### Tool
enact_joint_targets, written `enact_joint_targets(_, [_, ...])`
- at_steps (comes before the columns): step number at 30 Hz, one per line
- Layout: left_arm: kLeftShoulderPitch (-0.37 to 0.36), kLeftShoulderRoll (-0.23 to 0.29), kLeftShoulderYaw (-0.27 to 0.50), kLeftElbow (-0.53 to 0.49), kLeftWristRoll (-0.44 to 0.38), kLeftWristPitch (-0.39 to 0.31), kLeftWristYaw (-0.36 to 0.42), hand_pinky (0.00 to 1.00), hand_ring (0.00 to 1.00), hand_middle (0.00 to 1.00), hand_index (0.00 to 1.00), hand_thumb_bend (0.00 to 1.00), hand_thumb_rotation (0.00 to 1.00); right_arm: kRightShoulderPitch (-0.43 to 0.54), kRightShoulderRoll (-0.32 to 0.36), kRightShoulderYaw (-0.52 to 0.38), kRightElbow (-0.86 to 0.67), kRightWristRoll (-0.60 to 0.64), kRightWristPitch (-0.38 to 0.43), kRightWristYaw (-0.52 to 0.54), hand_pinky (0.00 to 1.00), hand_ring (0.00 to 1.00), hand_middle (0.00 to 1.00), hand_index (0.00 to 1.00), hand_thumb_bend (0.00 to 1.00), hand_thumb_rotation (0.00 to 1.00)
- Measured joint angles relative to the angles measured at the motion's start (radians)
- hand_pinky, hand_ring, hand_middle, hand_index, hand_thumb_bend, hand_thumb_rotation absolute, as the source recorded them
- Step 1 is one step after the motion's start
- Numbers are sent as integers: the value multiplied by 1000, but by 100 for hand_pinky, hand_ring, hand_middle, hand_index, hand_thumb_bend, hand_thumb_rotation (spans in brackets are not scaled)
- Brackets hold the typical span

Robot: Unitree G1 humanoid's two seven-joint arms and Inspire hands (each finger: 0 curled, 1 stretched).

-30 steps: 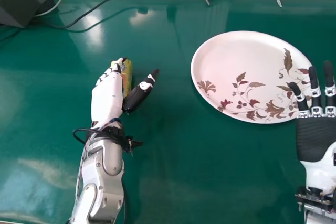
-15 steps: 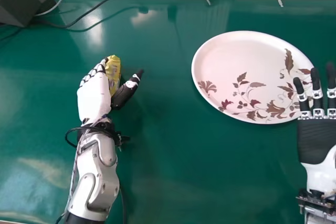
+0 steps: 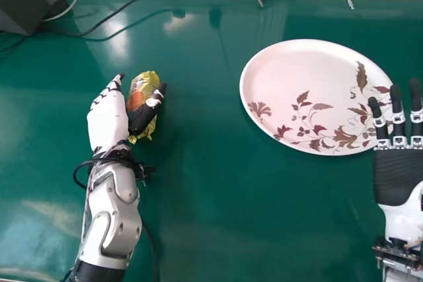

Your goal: Pick up biscuit and place it in the plate

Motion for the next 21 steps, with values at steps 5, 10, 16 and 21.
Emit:
enact_joint_targets(5, [-12, 18, -1, 13, -4, 7, -7, 100, 99, 100, 99, 100, 57, 1, 0, -1, -1, -2, 0, 0, 83, 100, 100, 95, 100, 30])
enact_joint_targets(10, [-25, 52, -15, 13, -3, 28, -75, 100, 98, 100, 97, 100, 57, 2, 1, 0, -2, -1, 0, -2, 83, 100, 100, 94, 100, 28])
enact_joint_targets(16, [-32, 115, -55, -36, 22, 84, -236, 100, 98, 100, 98, 100, 58, 9, 10, 2, -8, -3, 0, -10, 82, 100, 100, 93, 100, 24])
enact_joint_targets(21, [-45, 175, -90, -82, 58, 130, -383, 100, 99, 100, 98, 100, 55, 13, 15, 7, -10, 0, 0, -10, 77, 100, 98, 91, 100, 23])
